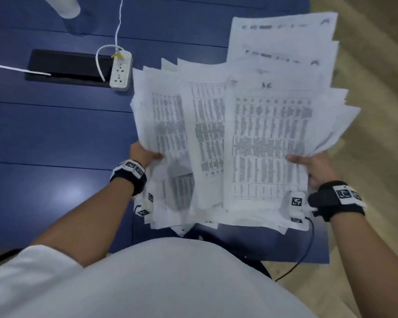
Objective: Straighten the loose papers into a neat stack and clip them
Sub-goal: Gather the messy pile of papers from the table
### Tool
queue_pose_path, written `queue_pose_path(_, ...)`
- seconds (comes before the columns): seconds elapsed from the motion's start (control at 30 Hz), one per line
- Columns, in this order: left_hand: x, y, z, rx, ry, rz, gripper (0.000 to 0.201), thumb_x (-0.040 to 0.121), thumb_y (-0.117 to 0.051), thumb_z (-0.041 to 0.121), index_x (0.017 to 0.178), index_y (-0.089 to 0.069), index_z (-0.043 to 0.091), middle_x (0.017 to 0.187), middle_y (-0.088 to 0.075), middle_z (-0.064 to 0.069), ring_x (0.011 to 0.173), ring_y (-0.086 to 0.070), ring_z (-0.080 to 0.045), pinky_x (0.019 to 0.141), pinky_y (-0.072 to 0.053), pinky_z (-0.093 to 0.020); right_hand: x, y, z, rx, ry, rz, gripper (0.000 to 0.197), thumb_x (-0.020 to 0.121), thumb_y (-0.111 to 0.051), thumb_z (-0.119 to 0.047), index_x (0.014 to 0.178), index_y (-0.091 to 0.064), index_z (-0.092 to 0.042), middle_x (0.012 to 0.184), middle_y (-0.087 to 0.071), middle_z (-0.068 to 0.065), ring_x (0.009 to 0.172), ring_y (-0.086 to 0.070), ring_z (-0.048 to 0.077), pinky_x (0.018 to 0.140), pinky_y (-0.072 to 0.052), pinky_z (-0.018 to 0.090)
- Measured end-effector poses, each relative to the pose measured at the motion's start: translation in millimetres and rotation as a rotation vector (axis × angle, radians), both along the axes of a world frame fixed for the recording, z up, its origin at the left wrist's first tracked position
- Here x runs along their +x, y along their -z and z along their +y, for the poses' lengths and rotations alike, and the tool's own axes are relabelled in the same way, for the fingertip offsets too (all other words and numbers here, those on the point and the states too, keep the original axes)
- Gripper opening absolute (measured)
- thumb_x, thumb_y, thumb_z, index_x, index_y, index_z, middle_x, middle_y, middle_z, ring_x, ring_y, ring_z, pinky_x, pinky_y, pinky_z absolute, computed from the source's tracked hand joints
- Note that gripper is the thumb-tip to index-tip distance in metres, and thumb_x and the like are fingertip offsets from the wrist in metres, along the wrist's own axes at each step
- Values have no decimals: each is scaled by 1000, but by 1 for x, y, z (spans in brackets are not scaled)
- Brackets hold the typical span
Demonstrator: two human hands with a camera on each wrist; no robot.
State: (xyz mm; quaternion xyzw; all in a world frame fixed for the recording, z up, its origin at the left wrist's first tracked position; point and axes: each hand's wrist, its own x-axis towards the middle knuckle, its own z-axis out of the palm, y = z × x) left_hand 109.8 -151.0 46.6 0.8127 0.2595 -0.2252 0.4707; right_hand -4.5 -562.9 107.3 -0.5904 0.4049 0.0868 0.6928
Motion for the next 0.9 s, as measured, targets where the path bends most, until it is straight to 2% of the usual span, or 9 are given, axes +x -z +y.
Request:
queue_pose_path(0.07,-3,5,-10,-91,31,61,53,63,-83,-3,111,-62,-2,108,-65,-11,92,-61,-23,88,-51,-38,16,20,11,-41,-71,29,59,62,-83,5,117,-63,-1,117,-68,19,106,-67,35,88,-51,59)
queue_pose_path(0.17,-5,14,-11,-331,-66,113,49,72,-76,5,118,-61,5,113,-67,-7,103,-64,-28,93,-50,-44,35,65,17,-119,-249,180,84,44,-98,-23,118,-62,-5,114,-70,15,104,-67,38,88,-51,61)
queue_pose_path(0.3,-3,2,-5,-546,-219,126,40,81,-58,36,116,-64,17,118,-66,-2,114,-60,-31,98,-47,-44,52,84,40,-320,-382,252,68,61,-90,-17,120,-61,-3,120,-64,9,108,-61,26,89,-53,42)
queue_pose_path(0.43,-1,2,-7,-642,-119,193,60,81,-63,57,131,-56,25,133,-58,-1,124,-55,-23,111,-34,-48,72,85,70,-503,-449,268,79,73,-81,-11,140,-41,2,140,-49,12,133,-44,29,109,-36,36)
queue_pose_path(0.53,-1,2,-21,-576,27,203,73,84,-52,66,144,-38,27,150,-33,9,140,-27,-12,119,-12,-43,83,92,85,-598,-516,273,71,76,-81,-16,133,-45,7,133,-53,18,126,-49,33,101,-40,36)
queue_pose_path(0.6,2,3,-23,-575,-34,159,77,79,-53,70,142,-41,28,151,-37,2,139,-33,-19,118,-18,-49,86,91,85,-616,-551,267,76,75,-81,-31,131,-46,7,129,-55,15,120,-52,31,101,-42,39)
queue_pose_path(0.73,15,10,-3,-729,-287,93,58,89,-45,63,125,-61,21,125,-64,-10,113,-62,-28,102,-44,-51,84,92,44,-682,-198,281,61,81,-69,-49,126,-53,-10,126,-59,15,114,-57,32,97,-48,44)
queue_pose_path(0.8,16,13,3,-752,-242,108,65,83,-53,64,133,-55,22,134,-57,-10,123,-55,-29,109,-35,-55,80,99,22,-718,-76,385,65,81,-70,-48,126,-50,-5,127,-55,20,118,-53,37,96,-47,47)
queue_pose_path(0.9,16,21,-8,-382,-56,108,82,73,-73,53,141,-41,20,144,-44,1,133,-38,-19,112,-25,-44,82,104,12,-562,15,391,57,81,-76,-34,116,-52,5,113,-62,15,104,-60,30,82,-48,38)
